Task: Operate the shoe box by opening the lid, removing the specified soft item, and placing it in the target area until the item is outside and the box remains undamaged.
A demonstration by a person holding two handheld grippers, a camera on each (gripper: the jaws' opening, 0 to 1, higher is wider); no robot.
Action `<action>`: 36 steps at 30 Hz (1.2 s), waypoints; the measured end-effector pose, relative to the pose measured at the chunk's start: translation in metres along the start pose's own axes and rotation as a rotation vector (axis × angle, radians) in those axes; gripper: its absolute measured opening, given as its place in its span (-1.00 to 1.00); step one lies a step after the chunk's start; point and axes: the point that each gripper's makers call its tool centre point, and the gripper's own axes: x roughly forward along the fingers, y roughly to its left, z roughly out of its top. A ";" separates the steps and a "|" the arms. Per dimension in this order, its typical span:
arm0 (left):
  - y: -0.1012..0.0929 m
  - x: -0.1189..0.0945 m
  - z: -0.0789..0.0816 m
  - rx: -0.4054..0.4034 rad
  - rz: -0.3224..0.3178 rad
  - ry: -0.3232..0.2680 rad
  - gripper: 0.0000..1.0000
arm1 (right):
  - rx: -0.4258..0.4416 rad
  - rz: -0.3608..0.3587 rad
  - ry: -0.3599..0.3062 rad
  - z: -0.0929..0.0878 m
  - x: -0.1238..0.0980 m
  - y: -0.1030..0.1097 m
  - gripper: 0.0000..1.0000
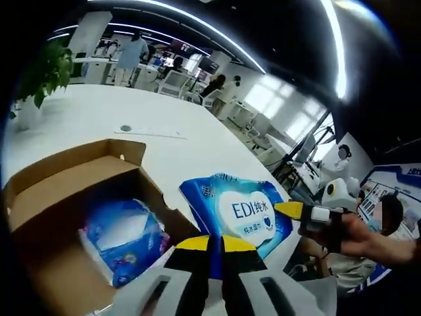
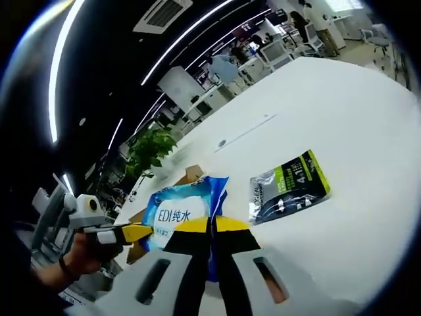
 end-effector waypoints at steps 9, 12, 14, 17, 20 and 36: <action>-0.020 0.032 -0.003 0.029 -0.029 0.054 -0.93 | 0.053 -0.040 -0.032 0.007 -0.019 -0.031 -1.00; -0.023 0.040 -0.002 0.031 -0.033 0.064 -0.93 | 0.061 -0.048 -0.035 0.011 -0.022 -0.039 -1.00; -0.024 0.045 -0.001 0.012 -0.033 0.064 -0.93 | 0.067 -0.049 -0.035 0.013 -0.022 -0.044 -1.00; -0.025 0.053 0.000 0.005 -0.027 0.062 -0.93 | 0.073 -0.052 -0.036 0.019 -0.021 -0.050 -1.00; -0.026 0.062 0.001 -0.005 -0.019 0.062 -0.93 | 0.070 -0.056 -0.026 0.025 -0.017 -0.058 -1.00; -0.009 0.107 0.033 -0.065 0.056 0.010 -0.93 | 0.054 -0.033 0.016 0.072 0.029 -0.083 -1.00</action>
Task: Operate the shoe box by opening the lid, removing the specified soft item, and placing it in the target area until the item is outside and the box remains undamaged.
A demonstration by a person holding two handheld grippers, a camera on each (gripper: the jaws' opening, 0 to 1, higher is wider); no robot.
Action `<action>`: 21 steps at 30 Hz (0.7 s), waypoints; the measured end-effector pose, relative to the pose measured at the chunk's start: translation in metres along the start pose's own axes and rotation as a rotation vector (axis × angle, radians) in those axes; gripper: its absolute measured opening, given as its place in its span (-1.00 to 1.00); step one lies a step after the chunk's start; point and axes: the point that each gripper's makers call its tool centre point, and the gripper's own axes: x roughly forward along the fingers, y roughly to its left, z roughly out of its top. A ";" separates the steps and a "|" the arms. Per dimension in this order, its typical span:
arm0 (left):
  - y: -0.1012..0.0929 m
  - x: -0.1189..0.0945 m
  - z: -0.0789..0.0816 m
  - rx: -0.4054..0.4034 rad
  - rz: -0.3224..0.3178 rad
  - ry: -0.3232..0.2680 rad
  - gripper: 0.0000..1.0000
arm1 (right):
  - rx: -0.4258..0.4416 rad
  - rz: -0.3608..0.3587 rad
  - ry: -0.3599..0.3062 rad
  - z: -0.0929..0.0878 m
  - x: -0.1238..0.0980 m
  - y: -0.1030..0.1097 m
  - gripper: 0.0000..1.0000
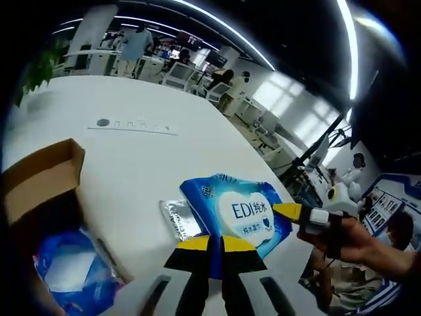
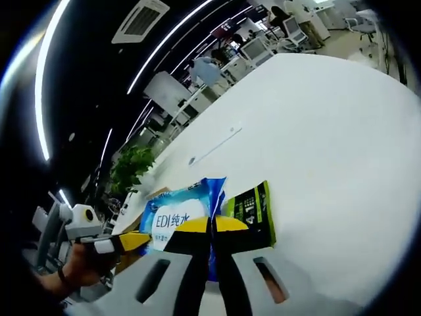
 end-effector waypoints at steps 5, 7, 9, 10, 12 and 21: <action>0.008 0.013 0.006 -0.011 0.026 -0.007 -0.93 | -0.001 0.003 0.019 0.008 0.015 -0.007 -1.00; 0.011 0.018 0.007 -0.018 0.035 -0.006 -0.93 | -0.004 0.000 0.033 0.009 0.021 -0.011 -1.00; 0.015 0.023 0.007 -0.029 0.047 -0.002 -0.93 | -0.007 -0.001 0.043 0.010 0.026 -0.015 -1.00; 0.016 0.027 0.007 -0.032 0.052 -0.002 -0.93 | -0.012 -0.003 0.053 0.010 0.029 -0.017 -1.00; 0.019 0.032 0.006 -0.034 0.061 0.002 -0.93 | -0.008 -0.006 0.064 0.011 0.033 -0.023 -1.00; 0.033 0.048 -0.004 -0.079 0.093 0.038 -0.93 | 0.003 -0.026 0.112 0.004 0.049 -0.043 -1.00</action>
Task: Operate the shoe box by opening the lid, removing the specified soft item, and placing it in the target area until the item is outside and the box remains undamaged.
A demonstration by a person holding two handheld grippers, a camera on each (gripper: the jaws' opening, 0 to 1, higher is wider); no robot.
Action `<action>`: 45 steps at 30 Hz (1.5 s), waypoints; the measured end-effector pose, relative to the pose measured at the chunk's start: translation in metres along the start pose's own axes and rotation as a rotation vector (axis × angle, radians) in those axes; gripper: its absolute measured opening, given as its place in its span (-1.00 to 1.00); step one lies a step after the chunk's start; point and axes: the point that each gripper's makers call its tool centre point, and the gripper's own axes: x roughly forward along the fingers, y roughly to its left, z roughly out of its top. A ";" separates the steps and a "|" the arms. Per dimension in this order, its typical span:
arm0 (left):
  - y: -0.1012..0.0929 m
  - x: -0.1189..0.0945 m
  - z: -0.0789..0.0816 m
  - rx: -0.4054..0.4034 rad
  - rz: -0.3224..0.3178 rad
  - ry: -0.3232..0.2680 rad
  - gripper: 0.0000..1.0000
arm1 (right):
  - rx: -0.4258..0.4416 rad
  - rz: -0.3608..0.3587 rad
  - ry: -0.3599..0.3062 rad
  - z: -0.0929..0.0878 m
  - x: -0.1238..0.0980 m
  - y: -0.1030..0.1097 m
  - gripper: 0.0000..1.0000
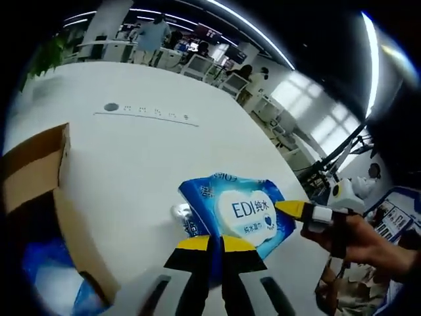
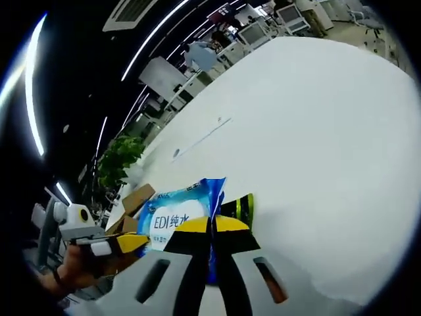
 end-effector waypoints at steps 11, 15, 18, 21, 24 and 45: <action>0.010 0.007 -0.009 0.025 0.049 0.058 -0.93 | -0.003 -0.013 0.042 -0.013 0.011 -0.011 -1.00; 0.013 0.008 -0.015 0.091 0.076 0.097 -0.92 | -0.020 -0.027 0.060 -0.018 0.013 -0.013 -1.00; 0.020 0.009 -0.022 0.164 0.103 0.150 -0.93 | -0.022 -0.039 0.068 -0.020 0.013 -0.017 -1.00; 0.018 0.008 -0.020 0.114 0.088 0.144 -0.94 | 0.000 -0.036 0.053 -0.015 0.010 -0.018 -1.00; 0.019 0.007 -0.019 0.108 0.087 0.138 -0.94 | -0.006 -0.034 0.061 -0.016 0.009 -0.017 -0.99; 0.015 -0.035 0.000 0.118 0.052 -0.009 -0.86 | -0.033 -0.092 -0.006 -0.013 -0.021 -0.017 -0.99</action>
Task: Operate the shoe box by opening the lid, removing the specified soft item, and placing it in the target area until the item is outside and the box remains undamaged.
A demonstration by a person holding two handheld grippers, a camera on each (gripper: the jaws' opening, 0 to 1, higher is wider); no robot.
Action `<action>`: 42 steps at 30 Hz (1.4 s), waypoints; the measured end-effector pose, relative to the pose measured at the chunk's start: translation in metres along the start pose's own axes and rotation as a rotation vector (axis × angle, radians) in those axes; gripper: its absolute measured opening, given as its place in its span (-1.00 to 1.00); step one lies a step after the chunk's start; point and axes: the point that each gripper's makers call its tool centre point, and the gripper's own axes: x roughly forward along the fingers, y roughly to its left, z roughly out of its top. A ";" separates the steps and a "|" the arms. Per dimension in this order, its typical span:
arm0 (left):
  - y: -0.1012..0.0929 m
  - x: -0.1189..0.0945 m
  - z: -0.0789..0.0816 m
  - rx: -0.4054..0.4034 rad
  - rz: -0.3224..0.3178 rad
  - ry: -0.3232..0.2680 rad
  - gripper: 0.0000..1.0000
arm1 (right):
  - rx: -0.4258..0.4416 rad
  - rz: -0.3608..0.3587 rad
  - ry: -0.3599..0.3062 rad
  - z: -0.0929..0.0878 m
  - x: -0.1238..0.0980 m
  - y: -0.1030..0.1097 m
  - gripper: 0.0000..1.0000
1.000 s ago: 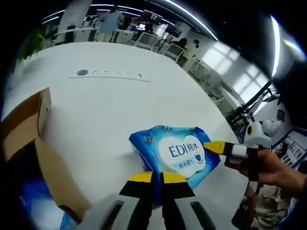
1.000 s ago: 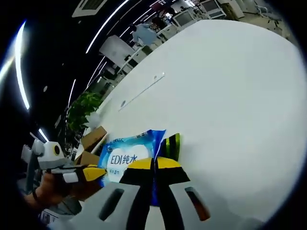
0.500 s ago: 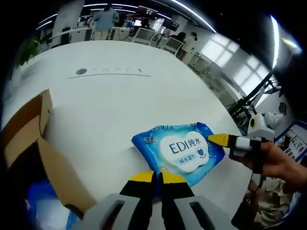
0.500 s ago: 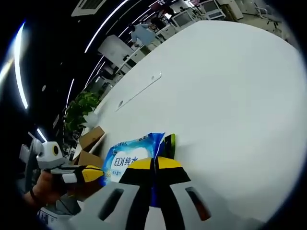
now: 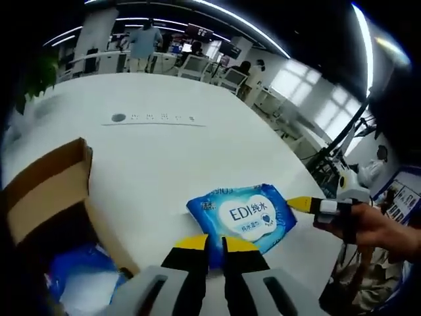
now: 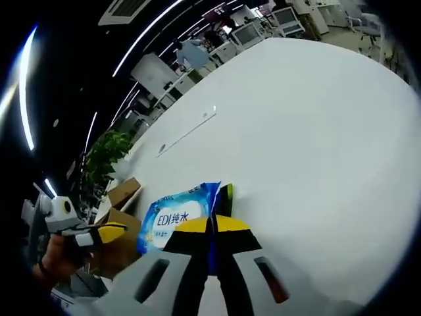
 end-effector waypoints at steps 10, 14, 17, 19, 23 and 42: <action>0.004 -0.034 0.001 0.007 -0.031 -0.109 -0.86 | -0.027 -0.019 -0.010 -0.010 -0.019 0.007 -0.99; 0.012 -0.055 -0.001 0.069 -0.029 -0.162 -0.85 | -0.046 -0.026 -0.013 -0.018 -0.026 0.015 -0.99; 0.019 -0.069 -0.007 0.073 -0.026 -0.174 -0.85 | -0.051 -0.015 -0.015 -0.025 -0.026 0.019 -0.98; 0.029 -0.081 -0.011 0.071 -0.019 -0.191 -0.84 | -0.049 -0.016 -0.013 -0.032 -0.026 0.023 -0.97; 0.052 -0.100 -0.015 0.084 0.018 -0.218 -0.85 | -0.048 -0.007 -0.009 -0.040 -0.022 0.032 -0.96; 0.127 -0.177 -0.056 0.100 0.145 -0.254 -0.82 | -0.118 0.047 0.029 -0.058 -0.001 0.086 -0.94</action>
